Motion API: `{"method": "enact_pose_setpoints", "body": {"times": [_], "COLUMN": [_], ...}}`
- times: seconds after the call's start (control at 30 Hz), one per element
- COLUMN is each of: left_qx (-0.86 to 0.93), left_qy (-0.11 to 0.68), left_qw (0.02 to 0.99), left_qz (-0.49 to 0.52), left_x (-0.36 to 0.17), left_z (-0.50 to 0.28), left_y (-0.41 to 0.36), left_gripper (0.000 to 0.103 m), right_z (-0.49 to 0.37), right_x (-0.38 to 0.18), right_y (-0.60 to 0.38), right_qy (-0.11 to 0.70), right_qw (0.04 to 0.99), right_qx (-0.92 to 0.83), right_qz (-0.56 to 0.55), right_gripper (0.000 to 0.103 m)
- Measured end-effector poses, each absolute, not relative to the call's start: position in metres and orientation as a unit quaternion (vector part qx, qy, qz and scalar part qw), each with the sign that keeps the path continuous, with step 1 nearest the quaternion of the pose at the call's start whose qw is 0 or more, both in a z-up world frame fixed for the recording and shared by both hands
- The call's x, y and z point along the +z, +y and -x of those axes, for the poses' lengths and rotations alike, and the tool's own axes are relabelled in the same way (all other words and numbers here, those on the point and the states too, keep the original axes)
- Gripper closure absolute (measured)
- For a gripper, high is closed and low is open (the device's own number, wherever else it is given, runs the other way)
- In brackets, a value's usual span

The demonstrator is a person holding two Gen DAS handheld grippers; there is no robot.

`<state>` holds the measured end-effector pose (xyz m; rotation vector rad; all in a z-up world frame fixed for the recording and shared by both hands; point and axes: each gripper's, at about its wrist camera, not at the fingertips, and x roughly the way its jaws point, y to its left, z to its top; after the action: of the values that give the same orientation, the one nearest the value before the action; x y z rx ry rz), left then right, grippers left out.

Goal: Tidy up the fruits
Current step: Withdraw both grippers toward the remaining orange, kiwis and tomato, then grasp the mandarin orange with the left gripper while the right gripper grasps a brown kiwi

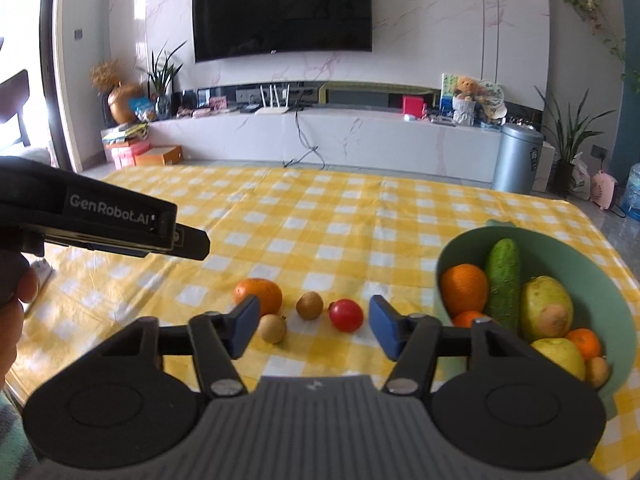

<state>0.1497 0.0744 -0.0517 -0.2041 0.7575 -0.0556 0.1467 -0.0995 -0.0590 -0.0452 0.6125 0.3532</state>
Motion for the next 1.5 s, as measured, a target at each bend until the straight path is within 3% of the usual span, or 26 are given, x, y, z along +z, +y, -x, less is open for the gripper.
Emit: {"method": "enact_pose_setpoints", "body": {"times": [0.3, 0.87, 1.03, 1.5], "left_qx": [-0.042, -0.031, -0.04, -0.061], "left_qy": [0.4, 0.402, 0.402, 0.392], "left_qw": [0.908, 0.905, 0.906, 0.915], "left_qz": [0.121, 0.135, 0.127, 0.076], "left_x": [-0.083, -0.099, -0.102, -0.108], "left_z": [-0.166, -0.18, -0.182, -0.188], "left_y": [0.075, 0.08, 0.075, 0.053], "left_gripper": [0.048, 0.049, 0.049, 0.043], "right_z": [-0.168, -0.198, -0.197, -0.19], "right_x": [-0.088, -0.117, -0.119, -0.109], "right_y": [-0.088, -0.061, -0.058, -0.083], "right_qy": [0.335, 0.361, 0.362, 0.35], "right_qw": [0.925, 0.905, 0.901, 0.923], "right_qx": [0.179, 0.222, 0.236, 0.154], "right_qz": [0.03, 0.032, 0.031, 0.042], "right_gripper": [0.064, 0.071, 0.08, 0.08]}}
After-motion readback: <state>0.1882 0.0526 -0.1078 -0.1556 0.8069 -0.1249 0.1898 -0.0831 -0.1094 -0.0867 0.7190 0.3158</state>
